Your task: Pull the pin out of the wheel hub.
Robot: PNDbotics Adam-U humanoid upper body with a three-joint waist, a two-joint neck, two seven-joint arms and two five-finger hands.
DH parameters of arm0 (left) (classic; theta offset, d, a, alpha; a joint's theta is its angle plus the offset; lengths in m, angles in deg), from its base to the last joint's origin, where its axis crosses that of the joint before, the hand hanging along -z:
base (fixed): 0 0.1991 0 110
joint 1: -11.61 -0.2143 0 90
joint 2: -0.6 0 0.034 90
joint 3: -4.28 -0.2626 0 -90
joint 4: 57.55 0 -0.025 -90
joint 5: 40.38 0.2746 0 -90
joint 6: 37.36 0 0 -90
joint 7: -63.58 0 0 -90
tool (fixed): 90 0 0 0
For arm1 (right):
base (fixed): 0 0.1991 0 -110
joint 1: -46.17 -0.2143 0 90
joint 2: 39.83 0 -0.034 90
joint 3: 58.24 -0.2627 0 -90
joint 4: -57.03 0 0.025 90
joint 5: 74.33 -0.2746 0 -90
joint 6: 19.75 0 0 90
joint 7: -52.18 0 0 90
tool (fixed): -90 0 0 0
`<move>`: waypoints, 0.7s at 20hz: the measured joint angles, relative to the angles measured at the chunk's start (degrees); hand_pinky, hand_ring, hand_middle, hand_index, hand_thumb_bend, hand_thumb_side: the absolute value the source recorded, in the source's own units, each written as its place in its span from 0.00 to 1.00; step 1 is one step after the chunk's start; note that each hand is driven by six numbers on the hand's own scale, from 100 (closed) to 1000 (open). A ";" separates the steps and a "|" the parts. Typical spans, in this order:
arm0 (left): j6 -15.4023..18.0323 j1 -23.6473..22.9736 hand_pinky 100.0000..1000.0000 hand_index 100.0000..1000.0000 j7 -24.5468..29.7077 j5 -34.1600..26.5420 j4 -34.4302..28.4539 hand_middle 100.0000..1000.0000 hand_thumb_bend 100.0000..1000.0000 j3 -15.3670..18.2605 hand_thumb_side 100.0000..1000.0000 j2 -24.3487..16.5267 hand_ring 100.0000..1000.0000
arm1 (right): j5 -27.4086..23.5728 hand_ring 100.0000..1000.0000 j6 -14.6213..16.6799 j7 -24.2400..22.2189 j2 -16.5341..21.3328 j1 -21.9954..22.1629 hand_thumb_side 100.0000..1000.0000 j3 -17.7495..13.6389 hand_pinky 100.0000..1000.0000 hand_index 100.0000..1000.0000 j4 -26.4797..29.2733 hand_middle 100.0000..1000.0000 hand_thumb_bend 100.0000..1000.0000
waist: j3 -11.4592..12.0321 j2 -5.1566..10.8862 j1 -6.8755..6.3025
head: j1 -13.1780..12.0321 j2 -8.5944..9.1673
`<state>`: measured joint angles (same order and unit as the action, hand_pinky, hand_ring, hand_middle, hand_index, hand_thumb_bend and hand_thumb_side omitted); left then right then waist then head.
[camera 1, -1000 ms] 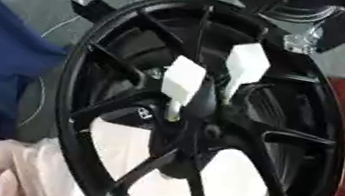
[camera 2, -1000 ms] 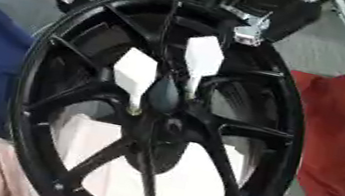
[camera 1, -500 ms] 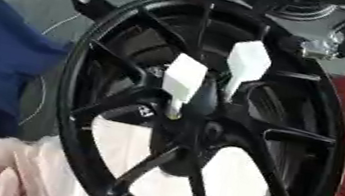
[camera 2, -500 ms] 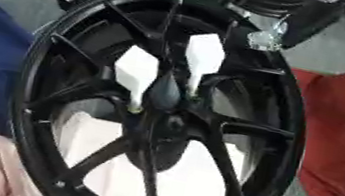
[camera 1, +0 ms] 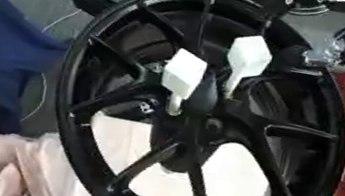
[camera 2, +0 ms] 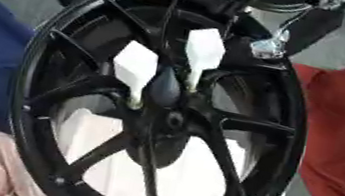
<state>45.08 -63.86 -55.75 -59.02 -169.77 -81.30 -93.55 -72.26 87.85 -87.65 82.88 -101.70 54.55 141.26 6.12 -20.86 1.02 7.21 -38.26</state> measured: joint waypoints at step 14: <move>-0.01 0.47 0.58 0.67 0.01 0.00 0.00 0.49 0.65 0.00 0.39 0.08 0.60 | 0.76 0.88 0.24 0.24 -0.60 -0.02 0.50 0.67 0.87 0.93 -0.43 0.86 0.18 | 0.62 -1.12 -0.17 | 0.21 -0.48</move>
<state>45.07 -63.39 -55.74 -59.02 -169.77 -81.29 -93.47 -71.50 88.09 -87.41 82.28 -101.72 55.22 140.83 6.74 -21.98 0.85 7.42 -38.74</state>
